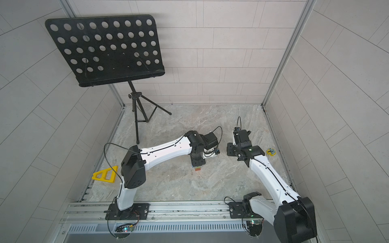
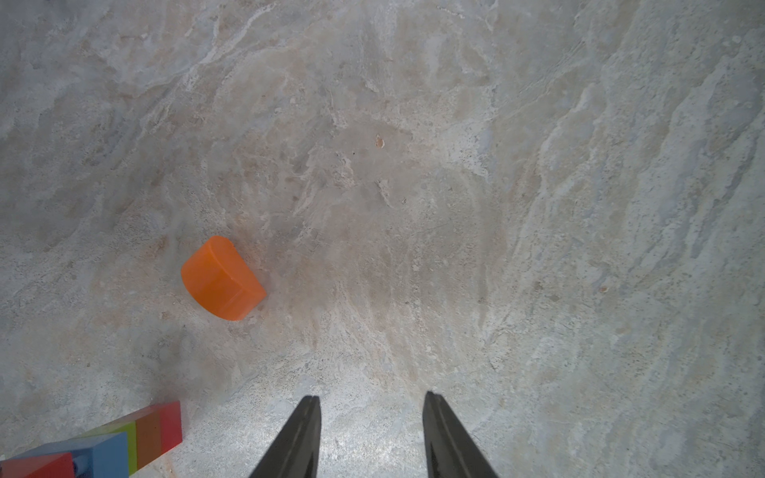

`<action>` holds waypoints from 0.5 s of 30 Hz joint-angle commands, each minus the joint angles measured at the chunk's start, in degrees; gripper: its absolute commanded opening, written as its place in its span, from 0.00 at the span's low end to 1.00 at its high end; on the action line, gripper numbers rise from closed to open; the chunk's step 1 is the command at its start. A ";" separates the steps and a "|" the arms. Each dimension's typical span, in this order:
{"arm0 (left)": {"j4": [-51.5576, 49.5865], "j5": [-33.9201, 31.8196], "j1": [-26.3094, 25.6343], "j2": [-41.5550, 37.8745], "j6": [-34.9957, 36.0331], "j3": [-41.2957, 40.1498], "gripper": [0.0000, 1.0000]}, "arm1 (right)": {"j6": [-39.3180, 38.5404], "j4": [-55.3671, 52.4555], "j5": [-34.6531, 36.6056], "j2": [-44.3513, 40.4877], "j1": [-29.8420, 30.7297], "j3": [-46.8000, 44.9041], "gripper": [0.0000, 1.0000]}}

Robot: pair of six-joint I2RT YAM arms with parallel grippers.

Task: Assemble an ice cream with lego
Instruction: Assemble the lego brick with the lego brick.

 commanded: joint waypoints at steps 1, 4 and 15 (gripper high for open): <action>-1.58 0.44 0.22 0.78 0.72 -0.40 0.26 | -0.43 -0.15 0.16 0.17 -0.37 -0.76 0.46; -1.60 0.87 0.21 0.79 0.76 -0.63 0.26 | -0.43 -0.15 0.07 0.27 -0.32 -0.76 0.46; -1.80 1.08 0.24 1.29 0.80 -1.58 0.26 | -0.40 -0.10 -0.02 0.16 -0.38 -0.85 0.46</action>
